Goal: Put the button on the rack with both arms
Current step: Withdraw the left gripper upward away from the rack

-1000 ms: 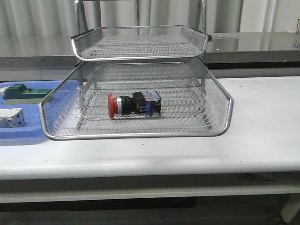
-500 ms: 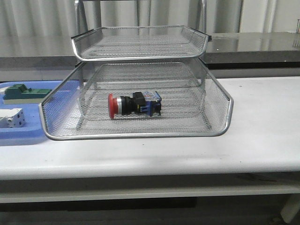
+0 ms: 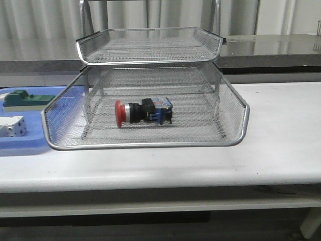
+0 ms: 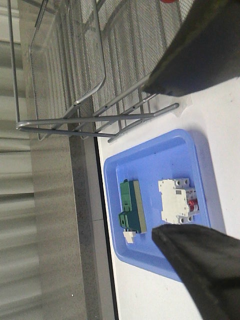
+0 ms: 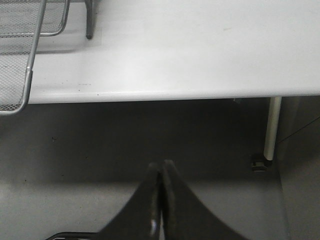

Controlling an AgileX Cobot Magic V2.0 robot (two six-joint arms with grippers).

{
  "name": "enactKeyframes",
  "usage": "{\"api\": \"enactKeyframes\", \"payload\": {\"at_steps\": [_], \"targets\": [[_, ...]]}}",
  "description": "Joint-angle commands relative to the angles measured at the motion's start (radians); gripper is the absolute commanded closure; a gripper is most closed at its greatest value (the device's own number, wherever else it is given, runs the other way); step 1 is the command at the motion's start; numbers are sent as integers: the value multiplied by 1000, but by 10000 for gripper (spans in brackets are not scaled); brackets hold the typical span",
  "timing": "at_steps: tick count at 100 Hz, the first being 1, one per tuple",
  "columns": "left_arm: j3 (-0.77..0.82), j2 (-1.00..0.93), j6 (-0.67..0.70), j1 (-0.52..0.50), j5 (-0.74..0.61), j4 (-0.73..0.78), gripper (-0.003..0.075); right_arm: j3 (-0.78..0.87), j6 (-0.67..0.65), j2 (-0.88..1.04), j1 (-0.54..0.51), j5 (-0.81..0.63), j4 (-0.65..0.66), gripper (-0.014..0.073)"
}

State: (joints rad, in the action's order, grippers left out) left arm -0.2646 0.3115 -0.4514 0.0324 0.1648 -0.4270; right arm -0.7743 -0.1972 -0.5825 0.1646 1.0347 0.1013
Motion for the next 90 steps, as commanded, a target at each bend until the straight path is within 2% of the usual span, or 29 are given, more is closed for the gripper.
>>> {"api": "enactKeyframes", "payload": {"at_steps": [1, 9, 16, 28, 37, 49, 90], "targets": [[-26, 7, 9, -3, -82, -15, 209, -33, 3, -3, -3, -57, 16, 664], [-26, 7, 9, -3, -80, -15, 225, -33, 3, -3, -3, -57, 16, 664], [-26, 7, 9, -3, -78, -15, 284, -33, 3, -3, -3, -57, 16, 664], [-26, 7, 9, -3, -78, -15, 442, -33, 3, -3, -3, -57, 16, 664], [-26, 7, 9, -3, -78, -15, 591, -33, 3, -3, -3, -57, 16, 664], [-26, 7, 9, -3, -78, -15, 741, -33, 3, -3, -3, -57, 16, 664], [-26, 7, 9, -3, -78, -15, 741, -33, 3, -3, -3, -71, 16, 664]]}}
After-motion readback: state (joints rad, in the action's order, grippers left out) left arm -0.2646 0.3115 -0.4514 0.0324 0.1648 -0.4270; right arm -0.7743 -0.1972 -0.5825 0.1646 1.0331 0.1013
